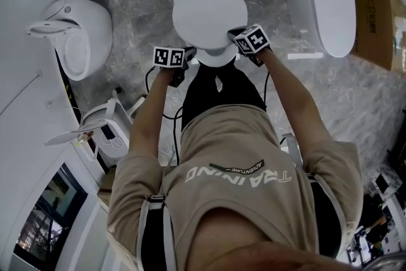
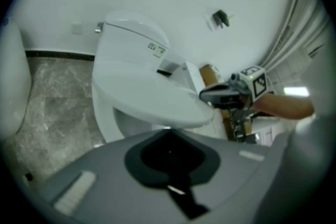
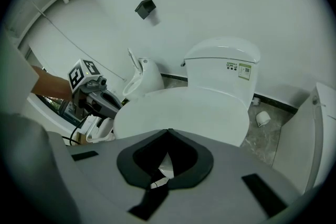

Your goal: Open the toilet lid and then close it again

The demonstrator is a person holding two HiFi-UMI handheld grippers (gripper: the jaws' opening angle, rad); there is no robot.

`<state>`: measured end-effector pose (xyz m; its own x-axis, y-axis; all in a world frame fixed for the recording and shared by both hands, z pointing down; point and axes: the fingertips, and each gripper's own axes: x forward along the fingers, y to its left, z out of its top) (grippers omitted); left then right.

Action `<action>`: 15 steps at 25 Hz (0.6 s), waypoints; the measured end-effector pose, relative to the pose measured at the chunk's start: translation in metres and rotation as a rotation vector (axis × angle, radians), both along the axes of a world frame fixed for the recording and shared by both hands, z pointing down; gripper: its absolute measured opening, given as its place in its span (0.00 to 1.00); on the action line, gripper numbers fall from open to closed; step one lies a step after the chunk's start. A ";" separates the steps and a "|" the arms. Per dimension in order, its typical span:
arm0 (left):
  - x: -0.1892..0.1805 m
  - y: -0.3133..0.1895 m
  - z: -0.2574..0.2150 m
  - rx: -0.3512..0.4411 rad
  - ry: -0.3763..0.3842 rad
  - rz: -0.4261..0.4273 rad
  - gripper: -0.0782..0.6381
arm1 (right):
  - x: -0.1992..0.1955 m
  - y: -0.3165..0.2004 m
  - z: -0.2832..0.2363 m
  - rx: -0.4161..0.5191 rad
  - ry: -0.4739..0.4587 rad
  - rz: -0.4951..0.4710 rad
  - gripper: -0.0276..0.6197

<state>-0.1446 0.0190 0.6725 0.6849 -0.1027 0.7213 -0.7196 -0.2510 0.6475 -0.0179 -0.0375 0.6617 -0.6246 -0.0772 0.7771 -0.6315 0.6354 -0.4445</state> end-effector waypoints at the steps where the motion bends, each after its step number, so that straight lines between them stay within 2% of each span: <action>1: 0.000 0.003 0.001 -0.002 -0.002 0.003 0.12 | 0.000 0.003 0.002 -0.001 0.006 -0.007 0.06; 5: -0.002 0.014 0.000 0.006 -0.003 0.008 0.12 | -0.001 0.018 0.015 0.006 0.055 -0.066 0.06; 8: -0.005 0.015 -0.006 0.014 0.024 -0.048 0.12 | -0.003 0.030 0.025 0.026 0.091 -0.100 0.06; 10: -0.008 0.014 -0.009 0.025 0.022 -0.067 0.12 | -0.002 0.036 0.032 0.023 0.105 -0.087 0.06; 15: -0.003 0.018 0.000 0.040 -0.025 -0.011 0.12 | -0.002 0.041 0.040 -0.002 0.103 -0.062 0.06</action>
<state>-0.1477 0.0370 0.6722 0.6653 -0.1395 0.7334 -0.7384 -0.2680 0.6188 -0.0202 0.0039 0.7019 -0.5448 -0.0396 0.8376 -0.6337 0.6736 -0.3803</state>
